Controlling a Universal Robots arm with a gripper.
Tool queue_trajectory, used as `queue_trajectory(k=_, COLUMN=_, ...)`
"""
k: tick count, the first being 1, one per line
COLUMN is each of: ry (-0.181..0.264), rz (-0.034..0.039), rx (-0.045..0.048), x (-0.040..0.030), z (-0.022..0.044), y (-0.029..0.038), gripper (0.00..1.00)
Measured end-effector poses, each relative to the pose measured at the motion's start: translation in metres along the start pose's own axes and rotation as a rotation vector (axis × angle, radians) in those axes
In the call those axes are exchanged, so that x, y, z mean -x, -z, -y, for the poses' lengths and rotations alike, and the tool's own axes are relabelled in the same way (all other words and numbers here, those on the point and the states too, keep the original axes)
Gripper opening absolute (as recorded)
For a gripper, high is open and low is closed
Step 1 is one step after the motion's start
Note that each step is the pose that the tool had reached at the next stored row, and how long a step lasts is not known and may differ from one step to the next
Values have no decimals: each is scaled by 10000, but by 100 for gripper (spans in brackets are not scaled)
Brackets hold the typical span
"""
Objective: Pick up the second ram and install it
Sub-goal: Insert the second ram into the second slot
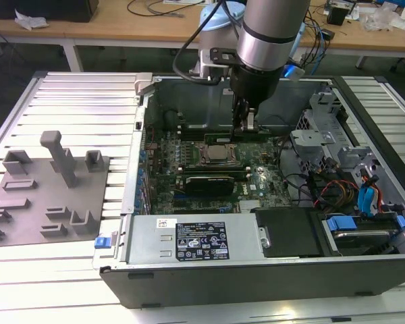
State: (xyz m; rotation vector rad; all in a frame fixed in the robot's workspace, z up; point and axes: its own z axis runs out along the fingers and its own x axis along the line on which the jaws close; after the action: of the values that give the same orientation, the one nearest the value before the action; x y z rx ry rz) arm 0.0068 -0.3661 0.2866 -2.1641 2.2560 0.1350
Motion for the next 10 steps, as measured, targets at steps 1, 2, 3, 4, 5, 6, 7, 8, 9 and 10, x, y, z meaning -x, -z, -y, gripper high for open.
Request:
queue_trajectory(k=1, ry=0, rz=0, rx=0, x=-1, z=0, y=-6, gripper=14)
queue_trajectory(k=2, ry=-1, rz=0, rx=0, x=-3, z=0, y=-12, gripper=14)
queue_trajectory(k=3, ry=0, rz=1, rx=0, x=-10, z=1, y=-22, gripper=14)
queue_trajectory(k=4, ry=0, rz=2, rx=-1, x=-18, z=0, y=-26, gripper=14)
queue_trajectory(k=5, ry=-1, rz=2, rx=-1, x=-25, z=-1, y=-30, gripper=14)
queue_trajectory(k=6, ry=0, rz=1, rx=-1, x=-36, z=-5, y=-40, gripper=14)
queue_trajectory(k=7, ry=0, rz=-2, rx=0, x=-43, z=-19, y=-48, gripper=14)
queue_trajectory(k=8, ry=0, rz=-3, rx=0, x=-47, z=-32, y=-52, gripper=14)
queue_trajectory(k=9, ry=-1, rz=0, rx=0, x=-54, z=-70, y=-63, gripper=14)
queue_trajectory(k=10, ry=-1, rz=-1, rx=0, x=-59, z=-111, y=-69, gripper=14)
